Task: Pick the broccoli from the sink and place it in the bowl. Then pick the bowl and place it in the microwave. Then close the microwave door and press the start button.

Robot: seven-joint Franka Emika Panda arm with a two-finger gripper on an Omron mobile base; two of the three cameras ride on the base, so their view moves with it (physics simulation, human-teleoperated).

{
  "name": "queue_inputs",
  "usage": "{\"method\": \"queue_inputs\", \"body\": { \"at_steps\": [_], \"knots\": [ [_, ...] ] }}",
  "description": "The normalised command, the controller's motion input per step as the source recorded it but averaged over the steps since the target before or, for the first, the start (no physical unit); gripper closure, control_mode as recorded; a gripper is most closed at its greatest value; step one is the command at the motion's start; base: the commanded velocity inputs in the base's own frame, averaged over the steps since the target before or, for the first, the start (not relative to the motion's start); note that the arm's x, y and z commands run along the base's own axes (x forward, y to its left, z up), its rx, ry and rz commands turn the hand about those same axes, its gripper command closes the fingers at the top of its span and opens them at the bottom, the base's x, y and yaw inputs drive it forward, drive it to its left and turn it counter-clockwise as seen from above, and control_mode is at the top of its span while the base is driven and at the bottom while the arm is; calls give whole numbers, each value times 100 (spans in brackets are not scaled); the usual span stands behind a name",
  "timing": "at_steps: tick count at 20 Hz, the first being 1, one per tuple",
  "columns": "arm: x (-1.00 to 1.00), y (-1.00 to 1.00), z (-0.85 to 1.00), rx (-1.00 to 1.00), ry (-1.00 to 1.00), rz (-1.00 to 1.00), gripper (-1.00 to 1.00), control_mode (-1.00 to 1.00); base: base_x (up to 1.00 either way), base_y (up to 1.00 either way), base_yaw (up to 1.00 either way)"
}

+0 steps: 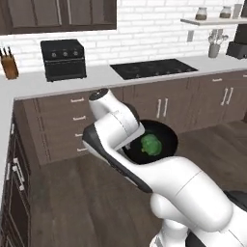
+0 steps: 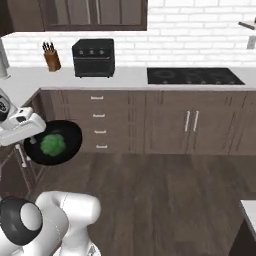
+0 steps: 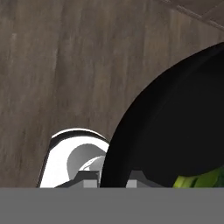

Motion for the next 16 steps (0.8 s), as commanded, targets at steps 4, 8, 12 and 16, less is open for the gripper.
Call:
{"method": "queue_inputs", "body": {
  "at_steps": [4,8,12,16],
  "knots": [
    [0,0,0,0,0,0,100,100,1,-24,-79],
    [0,0,0,0,0,0,100,100,3,-31,-74],
    [0,0,0,0,0,0,100,100,16,-24,-71],
    [0,0,0,0,0,0,100,100,15,-24,-71]
  ]
}}
